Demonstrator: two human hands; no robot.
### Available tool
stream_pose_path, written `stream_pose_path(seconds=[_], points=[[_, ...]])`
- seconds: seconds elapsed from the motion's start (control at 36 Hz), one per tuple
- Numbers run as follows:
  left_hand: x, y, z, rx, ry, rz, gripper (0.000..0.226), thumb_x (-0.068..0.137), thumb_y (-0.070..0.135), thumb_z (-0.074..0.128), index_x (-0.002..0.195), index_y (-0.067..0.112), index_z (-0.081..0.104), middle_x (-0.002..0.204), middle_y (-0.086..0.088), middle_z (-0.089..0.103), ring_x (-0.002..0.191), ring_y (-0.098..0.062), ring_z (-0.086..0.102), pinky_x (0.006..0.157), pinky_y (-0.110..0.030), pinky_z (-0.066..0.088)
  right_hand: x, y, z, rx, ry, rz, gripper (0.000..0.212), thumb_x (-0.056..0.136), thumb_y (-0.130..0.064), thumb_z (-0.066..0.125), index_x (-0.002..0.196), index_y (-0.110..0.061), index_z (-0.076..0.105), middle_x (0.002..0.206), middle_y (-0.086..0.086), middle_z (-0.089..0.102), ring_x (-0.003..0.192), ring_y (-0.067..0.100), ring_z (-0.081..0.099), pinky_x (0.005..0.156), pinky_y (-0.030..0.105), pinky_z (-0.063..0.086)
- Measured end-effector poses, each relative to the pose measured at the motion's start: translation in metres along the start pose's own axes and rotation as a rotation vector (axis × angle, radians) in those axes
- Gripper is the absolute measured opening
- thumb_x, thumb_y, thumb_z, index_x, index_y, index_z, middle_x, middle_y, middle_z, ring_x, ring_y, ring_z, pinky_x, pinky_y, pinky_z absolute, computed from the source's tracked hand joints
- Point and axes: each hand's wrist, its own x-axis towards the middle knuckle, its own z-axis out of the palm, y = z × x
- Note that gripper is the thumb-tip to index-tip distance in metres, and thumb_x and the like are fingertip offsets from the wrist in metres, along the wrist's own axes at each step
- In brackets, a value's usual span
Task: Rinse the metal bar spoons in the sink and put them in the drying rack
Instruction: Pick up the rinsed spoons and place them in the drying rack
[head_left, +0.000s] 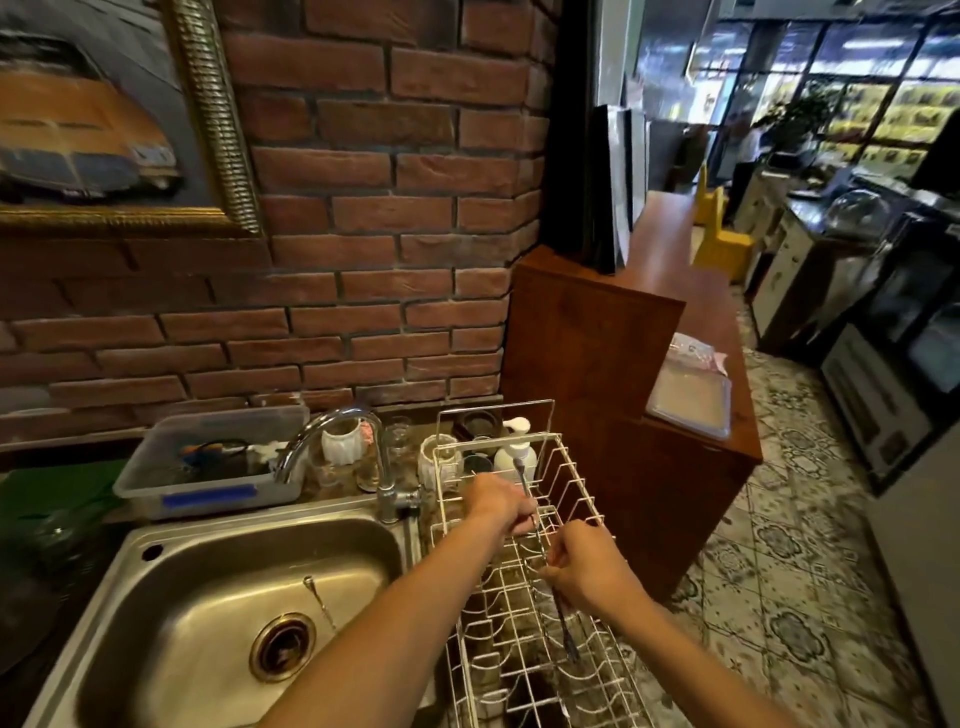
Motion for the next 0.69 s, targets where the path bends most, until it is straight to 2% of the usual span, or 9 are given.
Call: stream_pose_path(seconds=[0.06, 0.11, 0.14, 0.25, 0.36, 0.47, 0.53, 0.61, 0.69], points=[[0.003, -0.003, 0.003, -0.023, 0.040, -0.005, 0.015, 0.090, -0.013, 0.059, 0.084, 0.000, 0.060, 0.074, -0.011, 0.059, 0.061, -0.023, 0.060, 0.050, -0.028, 0.046, 0.001, 0.003, 0.001, -0.026, 0.007, 0.003, 0.022, 0.086, -0.021, 0.073, 0.072, -0.021, 0.055, 0.070, -0.003, 0.062, 0.061, 0.002, 0.055, 0.055, 0.016, 0.043], [0.006, -0.005, 0.008, 0.011, 0.074, -0.014, 0.008, 0.088, -0.011, 0.063, 0.091, -0.004, 0.065, 0.084, -0.014, 0.065, 0.070, -0.026, 0.067, 0.064, -0.034, 0.058, 0.001, 0.006, 0.002, -0.059, -0.003, 0.005, 0.029, 0.085, -0.017, 0.071, 0.067, -0.024, 0.051, 0.068, -0.008, 0.055, 0.064, 0.005, 0.055, 0.058, 0.018, 0.044], [0.009, -0.007, 0.010, 0.028, 0.085, -0.026, 0.009, 0.088, -0.010, 0.063, 0.096, -0.005, 0.066, 0.090, -0.016, 0.067, 0.072, -0.026, 0.068, 0.063, -0.033, 0.060, 0.001, 0.007, 0.003, -0.072, -0.012, 0.010, 0.027, 0.085, -0.014, 0.069, 0.068, -0.023, 0.052, 0.068, -0.008, 0.054, 0.066, 0.008, 0.055, 0.059, 0.021, 0.045], [0.015, -0.014, 0.020, 0.139, 0.108, -0.052, 0.020, 0.087, -0.011, 0.065, 0.106, -0.007, 0.066, 0.111, -0.021, 0.067, 0.087, -0.030, 0.072, 0.046, -0.027, 0.055, 0.000, 0.011, 0.007, -0.130, -0.019, 0.020, 0.012, 0.087, -0.005, 0.060, 0.090, -0.015, 0.062, 0.080, -0.002, 0.058, 0.071, 0.015, 0.052, 0.064, 0.026, 0.042], [0.018, -0.017, 0.028, 0.293, 0.136, -0.069, 0.012, 0.082, -0.008, 0.072, 0.092, -0.003, 0.067, 0.107, -0.020, 0.071, 0.088, -0.032, 0.074, 0.039, -0.028, 0.053, -0.002, 0.013, 0.011, -0.158, -0.029, 0.024, 0.016, 0.091, -0.003, 0.055, 0.104, -0.012, 0.062, 0.099, 0.006, 0.063, 0.085, 0.021, 0.058, 0.070, 0.029, 0.044], [0.026, -0.022, 0.033, 0.503, 0.201, -0.015, 0.025, 0.079, 0.003, 0.079, 0.103, 0.002, 0.069, 0.109, -0.014, 0.067, 0.089, -0.030, 0.073, 0.050, -0.032, 0.061, -0.005, 0.013, 0.013, -0.161, -0.035, 0.033, 0.023, 0.092, -0.003, 0.053, 0.113, -0.012, 0.060, 0.113, 0.008, 0.064, 0.094, 0.025, 0.063, 0.069, 0.029, 0.039], [0.028, -0.023, 0.035, 0.605, 0.220, 0.032, 0.020, 0.078, 0.005, 0.080, 0.096, 0.005, 0.071, 0.104, -0.011, 0.070, 0.083, -0.023, 0.072, 0.043, -0.025, 0.056, -0.005, 0.013, 0.014, -0.153, -0.034, 0.032, 0.026, 0.093, -0.002, 0.052, 0.115, -0.012, 0.059, 0.114, 0.009, 0.063, 0.086, 0.023, 0.060, 0.068, 0.029, 0.039], [0.032, -0.027, 0.037, 0.708, 0.240, 0.093, 0.017, 0.078, 0.002, 0.079, 0.092, 0.006, 0.071, 0.082, -0.004, 0.069, 0.057, -0.012, 0.065, 0.034, -0.020, 0.050, -0.004, 0.011, 0.016, -0.141, -0.040, 0.034, 0.029, 0.092, 0.002, 0.054, 0.117, -0.011, 0.060, 0.112, 0.009, 0.063, 0.075, 0.017, 0.052, 0.067, 0.026, 0.039], [0.036, -0.030, 0.038, 0.769, 0.260, 0.140, 0.021, 0.084, 0.003, 0.074, 0.103, 0.008, 0.069, 0.078, -0.001, 0.061, 0.045, -0.004, 0.048, 0.027, -0.016, 0.035, -0.004, 0.007, 0.017, -0.154, -0.062, 0.043, 0.033, 0.090, 0.005, 0.055, 0.118, -0.011, 0.060, 0.115, 0.011, 0.063, 0.092, 0.024, 0.063, 0.070, 0.029, 0.044]])
